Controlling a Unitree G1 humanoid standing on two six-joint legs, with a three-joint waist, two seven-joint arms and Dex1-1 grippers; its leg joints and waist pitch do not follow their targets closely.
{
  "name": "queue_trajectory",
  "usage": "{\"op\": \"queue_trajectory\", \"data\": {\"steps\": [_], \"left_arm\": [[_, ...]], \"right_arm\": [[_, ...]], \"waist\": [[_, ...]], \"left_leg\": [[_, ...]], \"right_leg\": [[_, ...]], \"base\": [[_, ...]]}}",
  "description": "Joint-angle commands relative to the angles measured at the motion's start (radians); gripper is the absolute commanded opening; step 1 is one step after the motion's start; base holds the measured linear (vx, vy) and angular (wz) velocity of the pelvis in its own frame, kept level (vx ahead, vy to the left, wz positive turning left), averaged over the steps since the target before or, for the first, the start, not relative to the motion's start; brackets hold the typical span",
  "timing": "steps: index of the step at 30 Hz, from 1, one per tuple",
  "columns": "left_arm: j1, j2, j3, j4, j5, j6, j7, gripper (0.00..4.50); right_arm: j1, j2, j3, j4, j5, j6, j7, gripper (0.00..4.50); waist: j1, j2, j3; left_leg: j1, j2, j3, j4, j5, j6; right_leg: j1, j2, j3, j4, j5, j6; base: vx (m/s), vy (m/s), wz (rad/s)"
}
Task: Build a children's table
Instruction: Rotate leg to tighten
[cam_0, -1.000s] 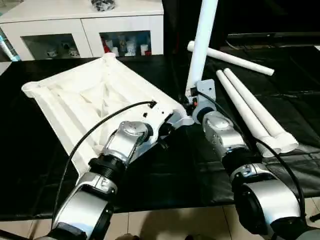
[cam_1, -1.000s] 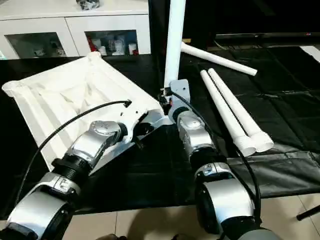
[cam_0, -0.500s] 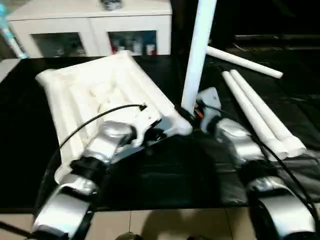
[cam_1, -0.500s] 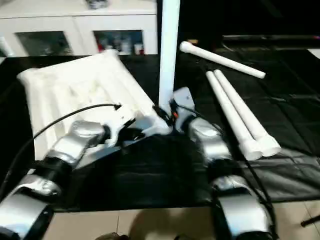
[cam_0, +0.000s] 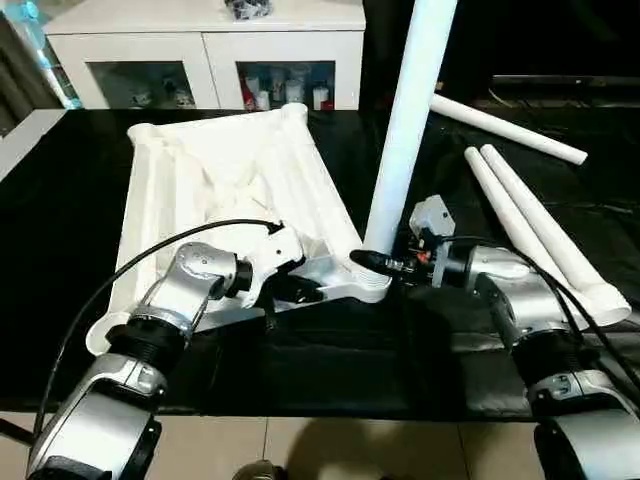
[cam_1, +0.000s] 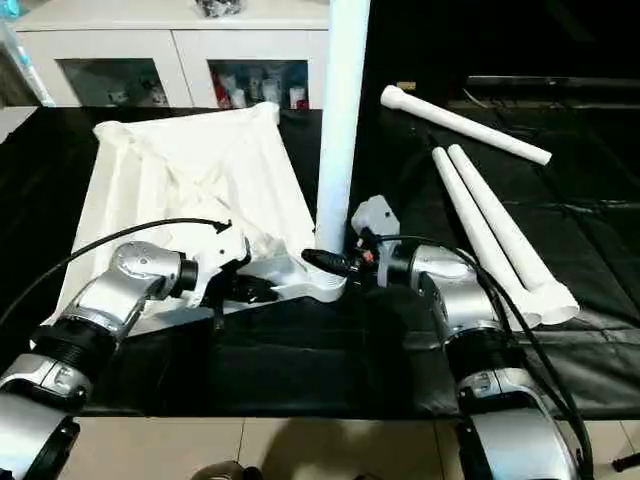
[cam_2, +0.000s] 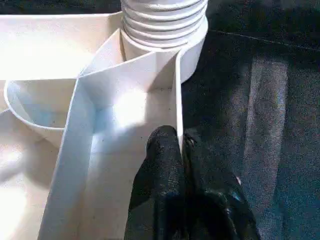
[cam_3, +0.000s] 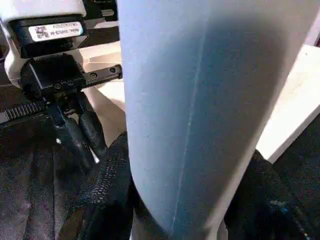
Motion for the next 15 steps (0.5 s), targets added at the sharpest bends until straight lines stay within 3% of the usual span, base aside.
{"op": "queue_trajectory", "data": {"steps": [1,15], "left_arm": [[-0.057,0.010,0.030,-0.055,-0.041,-0.059,-0.044,0.00],[-0.047,0.011,0.012,-0.056,-0.038,-0.072,-0.073,0.00]], "right_arm": [[0.067,-0.027,0.063,0.067,-0.067,0.068,0.017,1.91],[0.093,-0.052,0.106,0.029,-0.082,0.083,0.082,1.91]], "waist": [[-0.002,-0.002,-0.074],[0.004,0.000,-0.075]], "left_leg": [[0.022,0.071,-0.023,-0.065,-0.218,0.064],[0.023,0.071,-0.024,-0.064,-0.219,0.063]], "right_leg": [[0.051,-0.098,0.052,-0.064,-0.239,-0.219],[0.051,-0.098,0.051,-0.064,-0.249,-0.214]], "base": [[0.000,0.000,0.00],[0.000,0.000,0.00]]}}
